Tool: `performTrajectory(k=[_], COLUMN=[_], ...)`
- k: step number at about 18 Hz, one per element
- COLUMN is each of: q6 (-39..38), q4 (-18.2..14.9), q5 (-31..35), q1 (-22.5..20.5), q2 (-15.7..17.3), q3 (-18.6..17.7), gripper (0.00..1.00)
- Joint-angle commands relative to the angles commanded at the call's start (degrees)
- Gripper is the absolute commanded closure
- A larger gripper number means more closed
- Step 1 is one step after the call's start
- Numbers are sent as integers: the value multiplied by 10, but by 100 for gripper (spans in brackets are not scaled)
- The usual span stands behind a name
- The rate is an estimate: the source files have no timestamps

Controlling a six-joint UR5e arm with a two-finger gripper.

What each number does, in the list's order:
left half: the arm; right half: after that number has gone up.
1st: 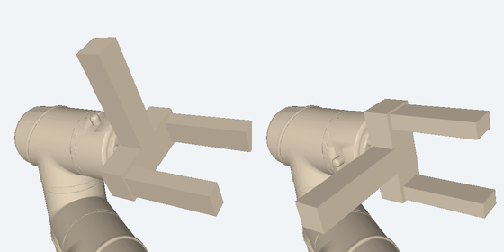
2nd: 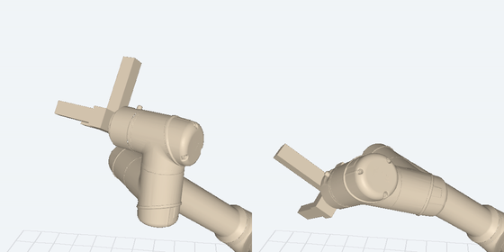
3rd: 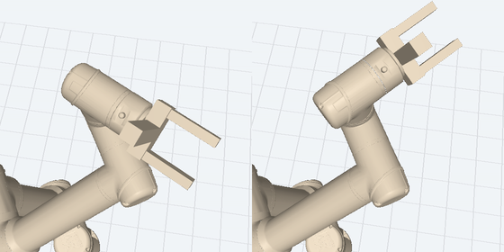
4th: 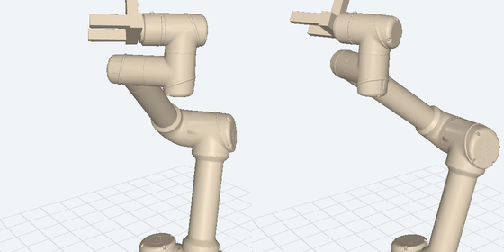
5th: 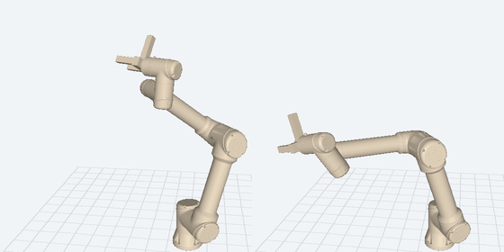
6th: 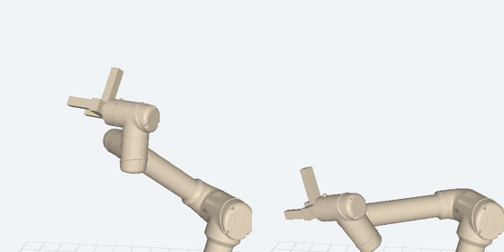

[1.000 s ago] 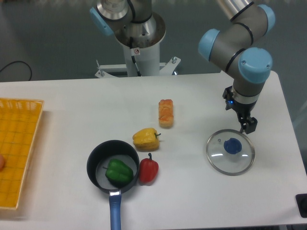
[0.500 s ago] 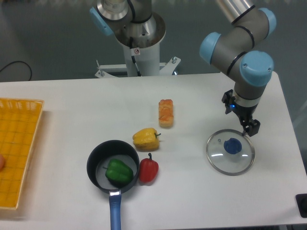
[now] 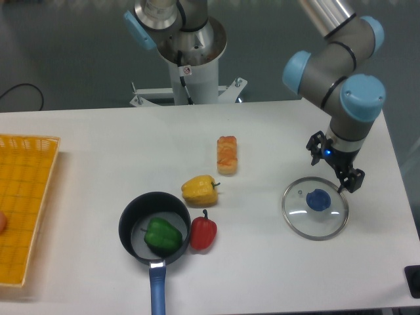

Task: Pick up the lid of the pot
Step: 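Lower the open gripper down around the blue knob of the glass lid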

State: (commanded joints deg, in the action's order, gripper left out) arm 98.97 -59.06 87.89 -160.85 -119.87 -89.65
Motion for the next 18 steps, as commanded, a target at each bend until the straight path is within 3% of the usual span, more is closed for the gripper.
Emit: performTrajectory(k=[5, 18], q6=[-25, -20], q4=[2, 3], q5=[0, 0], q1=[19, 19], q2=[-26, -29], q3=[16, 18], gripper=[0, 0])
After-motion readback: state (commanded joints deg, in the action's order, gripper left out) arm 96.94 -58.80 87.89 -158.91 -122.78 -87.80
